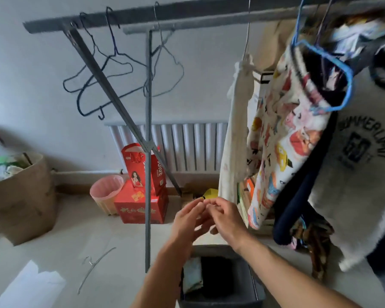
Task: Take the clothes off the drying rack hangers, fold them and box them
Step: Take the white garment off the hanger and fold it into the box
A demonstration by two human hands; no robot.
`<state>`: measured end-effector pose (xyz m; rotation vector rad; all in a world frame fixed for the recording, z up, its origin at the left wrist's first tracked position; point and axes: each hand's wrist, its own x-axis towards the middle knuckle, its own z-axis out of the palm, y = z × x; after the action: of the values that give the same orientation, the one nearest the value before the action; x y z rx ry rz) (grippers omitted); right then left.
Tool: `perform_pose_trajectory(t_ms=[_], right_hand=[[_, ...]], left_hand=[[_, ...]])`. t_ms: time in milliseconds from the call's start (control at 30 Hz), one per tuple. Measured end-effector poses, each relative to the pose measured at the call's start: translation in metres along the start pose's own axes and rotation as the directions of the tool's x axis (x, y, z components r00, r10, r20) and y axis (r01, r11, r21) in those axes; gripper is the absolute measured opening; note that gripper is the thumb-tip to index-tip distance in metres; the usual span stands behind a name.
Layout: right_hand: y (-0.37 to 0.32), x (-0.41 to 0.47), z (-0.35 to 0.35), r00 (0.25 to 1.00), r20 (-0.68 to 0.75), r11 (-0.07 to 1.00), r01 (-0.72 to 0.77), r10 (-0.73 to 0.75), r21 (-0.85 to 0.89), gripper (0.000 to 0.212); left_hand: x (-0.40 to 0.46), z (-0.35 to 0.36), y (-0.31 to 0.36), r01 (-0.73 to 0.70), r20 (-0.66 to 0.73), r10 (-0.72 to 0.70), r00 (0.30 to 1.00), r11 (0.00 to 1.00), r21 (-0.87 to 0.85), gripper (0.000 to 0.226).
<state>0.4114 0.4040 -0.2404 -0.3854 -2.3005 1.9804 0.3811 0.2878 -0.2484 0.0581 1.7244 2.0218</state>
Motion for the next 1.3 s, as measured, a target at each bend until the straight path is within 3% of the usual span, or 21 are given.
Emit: perform_pose_trajectory(t_ms=[267, 467, 667, 800, 933, 1067, 1167, 1300], right_hand=[[-0.106, -0.031, -0.025, 0.984, 0.004, 0.984, 0.18, -0.18, 0.013, 0.019], [-0.157, -0.036, -0.036, 0.935, -0.114, 0.937, 0.344, -0.335, 0.069, 0.016], [-0.209, -0.022, -0.068, 0.905, -0.194, 0.921, 0.39, -0.38, 0.019, 0.019], [-0.242, 0.008, -0.085, 0.831, -0.32, 0.891, 0.429, -0.455, -0.151, 0.021], [-0.27, 0.047, -0.097, 0.749, -0.483, 0.885, 0.318, -0.455, -0.34, 0.027], [-0.29, 0.084, -0.098, 0.76, -0.526, 0.887, 0.142, -0.382, -0.439, 0.021], [-0.296, 0.098, -0.094, 0.803, -0.544, 0.918, 0.01, -0.244, -0.396, 0.029], [-0.298, 0.106, -0.095, 0.818, -0.555, 0.959, -0.015, -0.151, -0.282, 0.036]], left_hand=[[-0.047, 0.028, 0.091, -0.182, -0.001, 0.182, 0.983, 0.983, -0.034, 0.021], [-0.053, 0.046, 0.14, -0.33, 0.098, 0.328, 0.94, 0.944, 0.014, 0.024], [-0.028, 0.07, 0.197, -0.423, 0.169, 0.41, 0.896, 0.905, 0.052, 0.025], [-0.008, 0.077, 0.228, -0.477, 0.186, 0.454, 0.871, 0.872, 0.107, 0.03], [0.006, 0.075, 0.245, -0.483, 0.257, 0.436, 0.863, 0.861, 0.162, 0.033], [0.019, 0.071, 0.252, -0.491, 0.307, 0.419, 0.854, 0.844, 0.214, 0.038], [0.026, 0.07, 0.253, -0.485, 0.328, 0.401, 0.855, 0.843, 0.234, 0.038], [0.029, 0.07, 0.254, -0.478, 0.349, 0.379, 0.857, 0.838, 0.263, 0.039]])
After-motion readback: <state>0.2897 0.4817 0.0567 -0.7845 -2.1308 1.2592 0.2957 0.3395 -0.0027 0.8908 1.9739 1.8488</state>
